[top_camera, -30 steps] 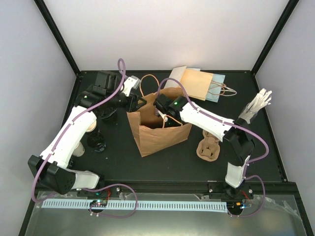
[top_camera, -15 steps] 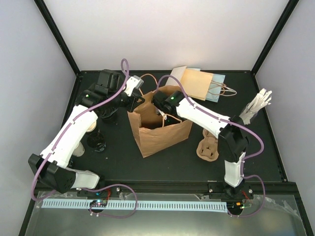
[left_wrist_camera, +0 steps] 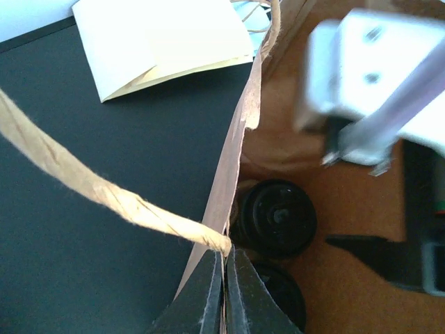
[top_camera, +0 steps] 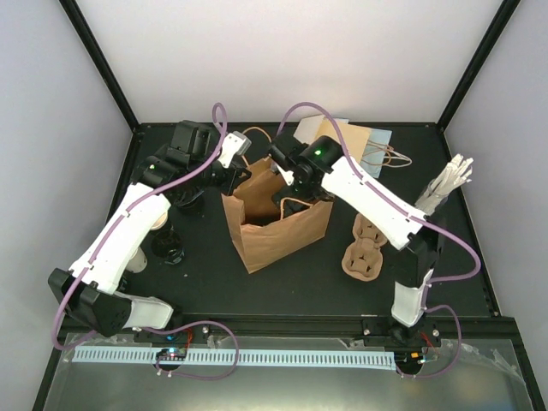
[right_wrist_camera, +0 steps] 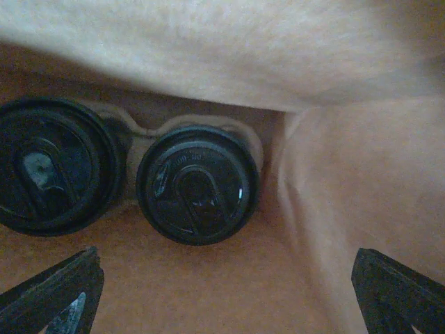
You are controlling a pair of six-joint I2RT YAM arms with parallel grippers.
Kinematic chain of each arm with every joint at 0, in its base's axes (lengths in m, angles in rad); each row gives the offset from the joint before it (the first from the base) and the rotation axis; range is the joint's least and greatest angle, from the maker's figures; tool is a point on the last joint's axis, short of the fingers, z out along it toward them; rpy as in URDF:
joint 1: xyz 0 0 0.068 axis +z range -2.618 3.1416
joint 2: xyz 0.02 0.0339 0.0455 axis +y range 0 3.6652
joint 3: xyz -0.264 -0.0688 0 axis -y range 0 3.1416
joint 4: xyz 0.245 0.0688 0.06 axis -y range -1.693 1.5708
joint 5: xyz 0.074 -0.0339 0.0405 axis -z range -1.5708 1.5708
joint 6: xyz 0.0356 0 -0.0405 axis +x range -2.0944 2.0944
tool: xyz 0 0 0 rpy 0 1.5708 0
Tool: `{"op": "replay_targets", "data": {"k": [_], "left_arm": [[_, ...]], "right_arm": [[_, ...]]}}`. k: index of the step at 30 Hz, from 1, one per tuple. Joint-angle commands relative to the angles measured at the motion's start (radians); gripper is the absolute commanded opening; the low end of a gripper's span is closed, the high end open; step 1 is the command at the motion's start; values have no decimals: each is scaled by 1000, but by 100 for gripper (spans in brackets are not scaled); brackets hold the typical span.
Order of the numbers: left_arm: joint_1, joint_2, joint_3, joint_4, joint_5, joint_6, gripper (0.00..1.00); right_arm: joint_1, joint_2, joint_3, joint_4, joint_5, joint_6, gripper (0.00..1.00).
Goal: Pack the takeout coffee
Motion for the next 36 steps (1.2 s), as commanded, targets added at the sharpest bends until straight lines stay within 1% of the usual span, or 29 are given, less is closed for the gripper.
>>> {"op": "replay_targets", "data": {"k": [1, 8, 13, 17, 22, 26, 30, 33, 34, 35, 36], "left_arm": [[-7, 1, 53, -11, -57, -9, 2], [-7, 20, 63, 10, -93, -64, 2], [-4, 31, 68, 36, -154, -110, 1], [10, 71, 104, 49, -212, -162, 1], [58, 164, 201, 41, -249, -255, 2], [107, 237, 253, 48, -238, -341, 2], [151, 278, 270, 54, -219, -423, 1], [176, 283, 257, 65, -172, -480, 2], [177, 282, 255, 67, -158, -485, 4], [177, 276, 253, 69, -142, -483, 9], [177, 267, 250, 73, -124, -480, 17]], "right_arm": [[-1, -88, 100, -9, 80, 44, 100], [-4, -229, 153, 98, 281, 132, 100], [-15, -368, 107, 216, 420, 189, 100], [-31, -466, 27, 251, 494, 238, 100], [-72, -584, -147, 257, 468, 283, 100], [-205, -694, -307, 296, 361, 282, 100], [-368, -772, -410, 328, 245, 277, 100], [-434, -796, -447, 320, 258, 288, 100], [-441, -794, -450, 303, 283, 295, 100], [-447, -788, -448, 280, 318, 302, 100], [-454, -781, -445, 254, 352, 306, 100]]}}
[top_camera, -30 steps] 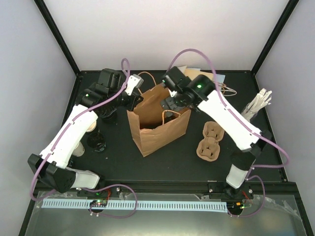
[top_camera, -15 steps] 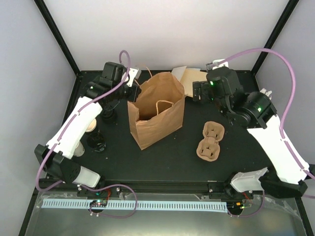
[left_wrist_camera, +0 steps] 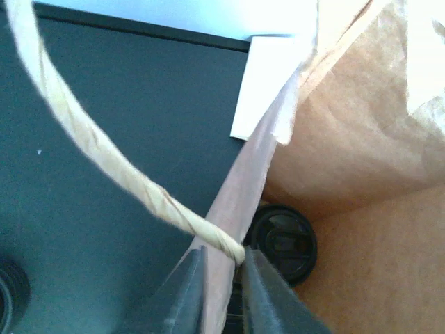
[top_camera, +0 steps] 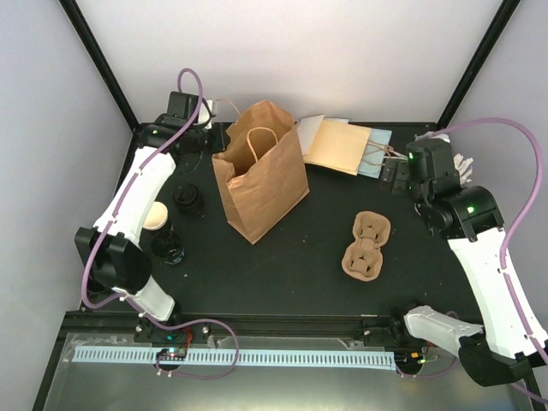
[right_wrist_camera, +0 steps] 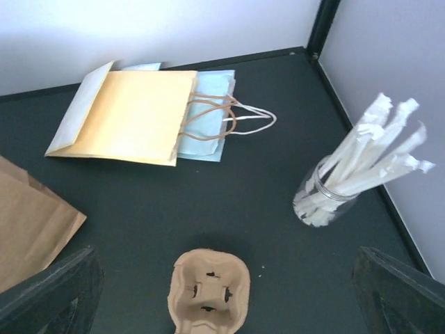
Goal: Pack the takeout coffee
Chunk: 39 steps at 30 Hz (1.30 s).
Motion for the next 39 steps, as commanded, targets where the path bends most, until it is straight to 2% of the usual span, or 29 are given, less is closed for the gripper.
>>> {"op": "replay_targets", "data": {"k": [1, 4, 6, 8, 11, 12, 16, 22, 30, 34, 39], "left_arm": [[6, -25, 16, 34, 79, -60, 25], [6, -79, -14, 58, 94, -28, 48], [6, -123, -40, 72, 110, -8, 62], [6, -177, -65, 83, 127, 6, 70], [6, -272, -105, 94, 140, 27, 77], [6, -309, -123, 96, 138, 32, 78], [6, -500, -281, 161, 111, 35, 83], [6, -745, -518, 212, 128, 12, 84], [6, -974, -761, 273, 149, -2, 84], [5, -1040, -808, 272, 145, -3, 84], [6, -1034, -818, 244, 148, 13, 84]], "right_arm": [[-39, 5, -5, -44, 86, 37, 100], [-114, -15, -57, -31, 77, 16, 100], [-200, -30, -96, 2, 6, 12, 93], [-278, -39, -128, 37, -52, 12, 78], [-369, -18, -131, 75, -132, 33, 58], [-380, 5, -115, 77, -139, 44, 53], [-388, 124, -52, 90, -52, 72, 42], [-452, 249, 5, 127, -38, 78, 39], [-474, 397, 69, 100, 90, 153, 38], [-499, 440, 92, 113, 100, 157, 39], [-528, 495, 111, 108, 89, 171, 39]]}}
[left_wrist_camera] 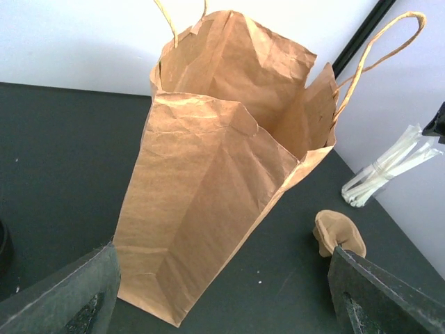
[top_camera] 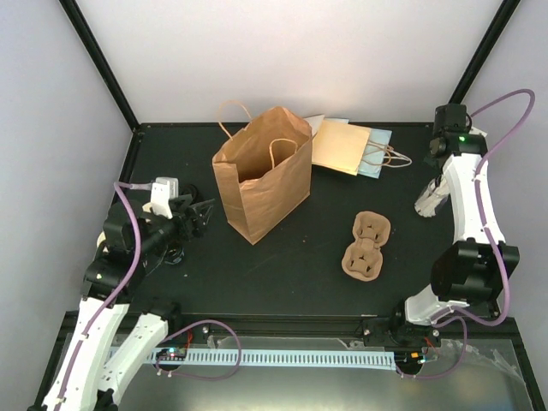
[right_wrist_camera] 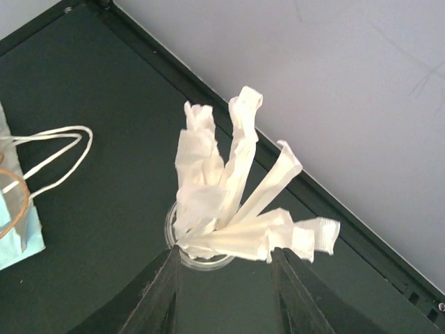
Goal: Pack the takeout coffee
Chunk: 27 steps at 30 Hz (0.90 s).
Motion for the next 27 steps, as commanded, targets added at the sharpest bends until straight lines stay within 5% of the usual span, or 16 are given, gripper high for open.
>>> {"op": "replay_targets", "data": {"k": [1, 27], "left_arm": [[0, 13, -3, 16, 22, 10, 84], [0, 10, -21, 23, 4, 33, 84]], "right_arm": [[-21, 40, 42, 3, 33, 34, 39], [-25, 151, 125, -3, -18, 31, 40]]}}
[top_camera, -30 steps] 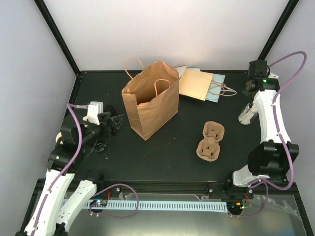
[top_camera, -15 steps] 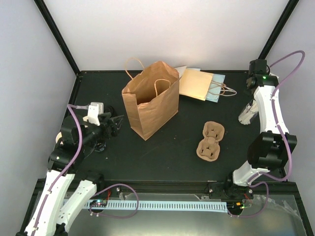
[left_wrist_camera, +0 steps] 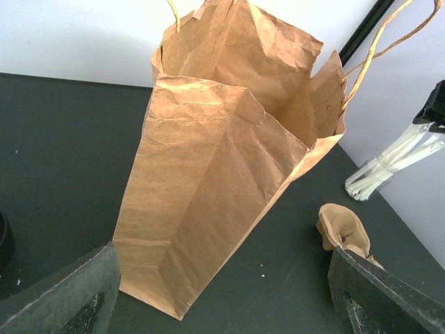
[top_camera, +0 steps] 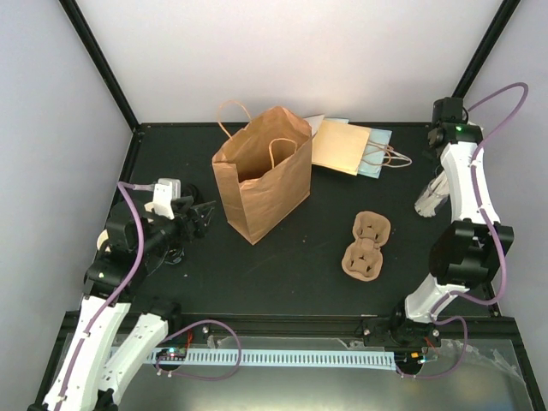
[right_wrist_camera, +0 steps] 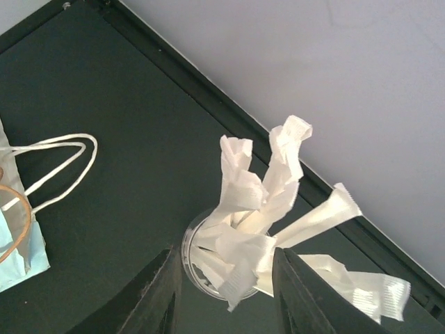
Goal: Pack the takeout coffee
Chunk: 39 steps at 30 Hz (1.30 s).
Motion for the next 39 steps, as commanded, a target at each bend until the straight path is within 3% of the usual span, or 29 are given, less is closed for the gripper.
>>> {"op": "replay_targets", "data": {"k": [1, 13, 19, 39], "left_arm": [[0, 12, -6, 23, 1, 15, 84], [0, 30, -21, 41, 16, 15, 84], [0, 34, -24, 40, 19, 17, 84], [0, 28, -33, 37, 37, -11, 84]], "right_arm": [[-4, 23, 31, -7, -5, 20, 39], [-5, 24, 18, -30, 24, 50, 22], [-3, 15, 34, -52, 19, 63, 7], [-3, -46, 304, -244, -2, 49, 7]]}}
